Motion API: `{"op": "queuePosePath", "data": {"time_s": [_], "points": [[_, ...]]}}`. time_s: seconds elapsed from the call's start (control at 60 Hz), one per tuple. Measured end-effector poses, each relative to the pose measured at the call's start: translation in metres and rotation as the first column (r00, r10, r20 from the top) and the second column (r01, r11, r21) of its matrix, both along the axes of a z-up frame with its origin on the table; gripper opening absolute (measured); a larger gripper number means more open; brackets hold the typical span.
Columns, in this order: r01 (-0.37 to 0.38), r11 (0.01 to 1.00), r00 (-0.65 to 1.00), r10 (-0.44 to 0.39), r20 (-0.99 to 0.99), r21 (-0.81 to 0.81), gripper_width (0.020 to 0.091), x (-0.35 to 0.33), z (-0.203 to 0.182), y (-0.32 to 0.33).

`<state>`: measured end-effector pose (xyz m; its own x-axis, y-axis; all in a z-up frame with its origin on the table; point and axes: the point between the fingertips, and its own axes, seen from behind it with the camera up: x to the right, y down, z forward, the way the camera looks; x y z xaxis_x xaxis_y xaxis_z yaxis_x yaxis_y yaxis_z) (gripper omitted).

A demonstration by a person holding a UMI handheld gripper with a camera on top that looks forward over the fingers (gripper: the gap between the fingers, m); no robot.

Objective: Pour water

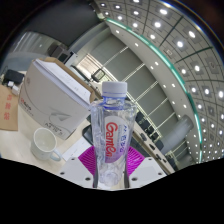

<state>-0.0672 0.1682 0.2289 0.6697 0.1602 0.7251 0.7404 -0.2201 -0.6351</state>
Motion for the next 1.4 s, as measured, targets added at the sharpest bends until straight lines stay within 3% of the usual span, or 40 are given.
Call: {"op": "queuePosePath", "data": {"time_s": [0.2, 0.333, 0.6, 0.767, 0.95, 1.0, 1.05, 1.1, 1.167, 1.4], "points": [[-0.045, 0.997, 0.904, 0.014, -0.427, -0.062, 0.0351, -0.007, -0.034, -0.003], [-0.107, 0.989, 0.792, 0.024, -0.610, -0.100, 0.0351, -0.008, -0.064, -0.002], [-0.112, 0.977, 0.720, -0.047, -0.693, -0.183, 0.0353, 0.004, -0.137, 0.005], [-0.115, 0.979, 0.707, -0.039, -0.706, -0.170, 0.0362, 0.006, -0.149, -0.005], [-0.094, 0.978, 0.713, -0.066, -0.698, -0.189, 0.0525, 0.007, -0.154, -0.008], [-0.085, 0.972, 0.715, -0.095, -0.692, -0.221, 0.0663, 0.007, -0.158, -0.010], [-0.083, 0.968, 0.717, -0.108, -0.689, -0.238, 0.0876, 0.007, -0.155, -0.016], [-0.063, 0.966, 0.726, -0.128, -0.676, -0.250, 0.0828, 0.010, -0.150, -0.022], [-0.026, 0.964, 0.741, -0.160, -0.652, -0.266, 0.0871, 0.012, -0.137, -0.033], [0.099, 0.935, 0.743, -0.298, -0.599, -0.341, 0.0858, -0.005, -0.074, -0.117]]}}
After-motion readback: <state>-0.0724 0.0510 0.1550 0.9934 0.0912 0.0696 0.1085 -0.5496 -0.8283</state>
